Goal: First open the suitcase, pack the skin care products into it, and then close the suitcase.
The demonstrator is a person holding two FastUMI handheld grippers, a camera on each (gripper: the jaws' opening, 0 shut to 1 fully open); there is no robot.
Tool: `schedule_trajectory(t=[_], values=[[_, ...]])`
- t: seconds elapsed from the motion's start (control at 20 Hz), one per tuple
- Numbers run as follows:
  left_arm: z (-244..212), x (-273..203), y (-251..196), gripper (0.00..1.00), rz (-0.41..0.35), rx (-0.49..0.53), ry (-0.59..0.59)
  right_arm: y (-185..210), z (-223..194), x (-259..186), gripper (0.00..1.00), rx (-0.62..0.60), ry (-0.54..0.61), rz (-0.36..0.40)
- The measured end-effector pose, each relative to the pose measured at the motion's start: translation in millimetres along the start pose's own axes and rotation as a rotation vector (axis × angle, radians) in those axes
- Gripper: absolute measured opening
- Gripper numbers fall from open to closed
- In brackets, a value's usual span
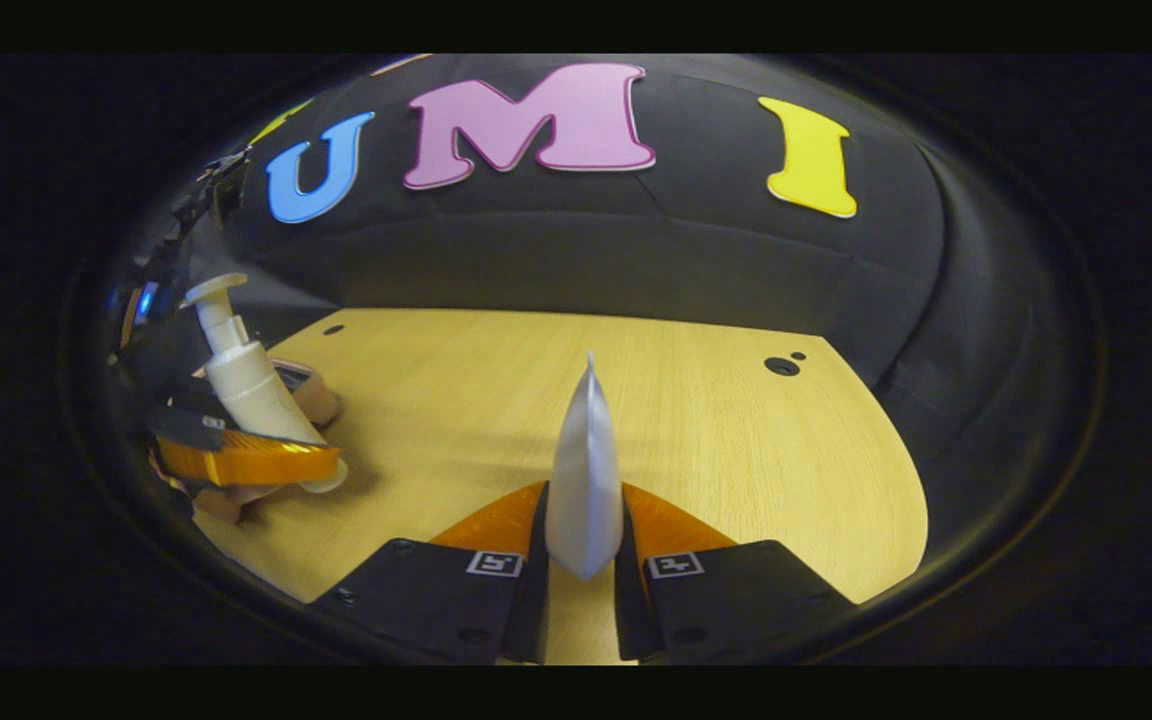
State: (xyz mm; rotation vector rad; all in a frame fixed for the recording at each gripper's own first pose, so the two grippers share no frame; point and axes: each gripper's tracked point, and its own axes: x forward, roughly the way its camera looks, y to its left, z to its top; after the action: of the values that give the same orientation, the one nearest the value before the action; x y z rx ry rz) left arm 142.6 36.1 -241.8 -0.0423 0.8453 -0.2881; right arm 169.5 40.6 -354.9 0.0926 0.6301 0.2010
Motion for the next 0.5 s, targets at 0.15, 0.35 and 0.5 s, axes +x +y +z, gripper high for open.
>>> schedule_trajectory(t=[0.15, 0.35, 0.5], values=[[-19.4, -65.2, 49.1, 0.55, 0.043, -0.065, 0.145, 31.8, 14.0, -37.9, 0.30, 0.003, -0.035, 0.044], [-66.9, -110.6, 126.9, 0.55, 0.135, -0.075, 0.363, 82.8, 32.5, -63.6, 0.30, 0.002, -0.083, 0.107], [-111.6, -109.4, 183.1, 0.55, 0.200, -0.082, 0.504, 120.7, 45.6, -71.6, 0.30, 0.000, -0.109, 0.152]])
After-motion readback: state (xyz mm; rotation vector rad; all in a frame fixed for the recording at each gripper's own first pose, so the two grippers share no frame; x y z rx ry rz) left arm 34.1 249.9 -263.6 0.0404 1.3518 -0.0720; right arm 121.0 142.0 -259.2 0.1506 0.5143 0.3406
